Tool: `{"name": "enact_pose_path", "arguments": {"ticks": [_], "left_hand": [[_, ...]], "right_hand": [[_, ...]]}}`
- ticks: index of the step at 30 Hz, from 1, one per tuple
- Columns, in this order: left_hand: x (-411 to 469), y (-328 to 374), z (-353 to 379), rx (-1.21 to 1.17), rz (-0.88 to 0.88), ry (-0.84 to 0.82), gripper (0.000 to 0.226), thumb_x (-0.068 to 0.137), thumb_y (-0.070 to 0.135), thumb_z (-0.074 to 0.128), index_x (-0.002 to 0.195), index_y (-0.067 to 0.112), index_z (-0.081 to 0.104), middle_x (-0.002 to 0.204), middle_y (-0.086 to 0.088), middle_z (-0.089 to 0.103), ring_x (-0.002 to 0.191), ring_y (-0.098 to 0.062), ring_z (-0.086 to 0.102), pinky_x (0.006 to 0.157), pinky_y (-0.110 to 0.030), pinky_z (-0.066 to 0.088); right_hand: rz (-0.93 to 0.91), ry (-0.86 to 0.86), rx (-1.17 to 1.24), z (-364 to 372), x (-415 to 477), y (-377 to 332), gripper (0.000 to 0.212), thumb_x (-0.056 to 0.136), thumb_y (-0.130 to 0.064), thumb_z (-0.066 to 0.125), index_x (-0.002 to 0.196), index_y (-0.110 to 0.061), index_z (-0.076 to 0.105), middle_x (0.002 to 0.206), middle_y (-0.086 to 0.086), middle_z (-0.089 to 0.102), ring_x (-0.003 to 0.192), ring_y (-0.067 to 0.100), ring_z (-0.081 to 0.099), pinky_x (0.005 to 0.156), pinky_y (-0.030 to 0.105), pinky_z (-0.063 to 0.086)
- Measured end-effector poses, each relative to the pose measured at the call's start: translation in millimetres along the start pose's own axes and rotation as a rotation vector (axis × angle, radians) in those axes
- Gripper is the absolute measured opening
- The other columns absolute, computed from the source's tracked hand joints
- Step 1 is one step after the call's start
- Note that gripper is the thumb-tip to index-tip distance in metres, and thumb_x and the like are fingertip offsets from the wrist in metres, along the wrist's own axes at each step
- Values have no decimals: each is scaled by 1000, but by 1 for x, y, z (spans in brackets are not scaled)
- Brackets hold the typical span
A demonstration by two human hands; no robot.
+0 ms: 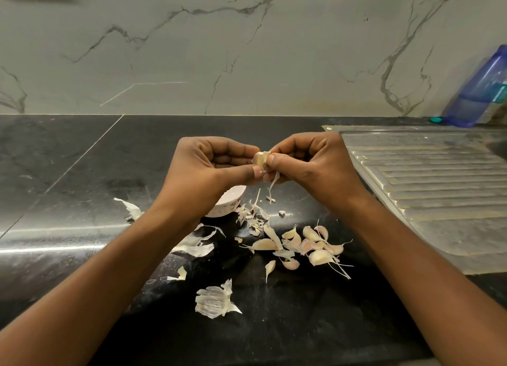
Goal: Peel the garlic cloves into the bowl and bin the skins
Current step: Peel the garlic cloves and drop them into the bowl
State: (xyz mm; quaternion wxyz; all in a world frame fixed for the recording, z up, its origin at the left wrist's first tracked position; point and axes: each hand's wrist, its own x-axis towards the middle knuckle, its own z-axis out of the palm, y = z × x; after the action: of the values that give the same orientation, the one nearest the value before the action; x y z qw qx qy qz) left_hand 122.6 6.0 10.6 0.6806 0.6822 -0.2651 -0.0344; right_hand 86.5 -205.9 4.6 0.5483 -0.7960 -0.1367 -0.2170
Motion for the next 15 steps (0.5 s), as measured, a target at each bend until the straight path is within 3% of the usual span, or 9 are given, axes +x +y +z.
{"name": "enact_pose_path", "arguments": {"ticks": [7, 15], "left_hand": [[1, 4, -1, -178, -126, -59, 42, 73, 3, 77, 115, 1, 74, 103, -18, 80, 97, -33, 79, 86, -35, 65], [1, 3, -4, -93, -114, -35, 42, 71, 8, 82, 113, 1, 75, 101, -16, 81, 96, -33, 79, 89, -38, 64]], "right_hand": [[10, 49, -14, -9, 2, -2, 6, 95, -2, 75, 94, 3, 78, 80, 13, 79, 71, 29, 78, 67, 36, 66], [17, -110, 60, -8, 0, -5, 22, 90, 2, 81, 111, 2, 78, 96, 14, 81, 85, 30, 80, 76, 37, 67]]}}
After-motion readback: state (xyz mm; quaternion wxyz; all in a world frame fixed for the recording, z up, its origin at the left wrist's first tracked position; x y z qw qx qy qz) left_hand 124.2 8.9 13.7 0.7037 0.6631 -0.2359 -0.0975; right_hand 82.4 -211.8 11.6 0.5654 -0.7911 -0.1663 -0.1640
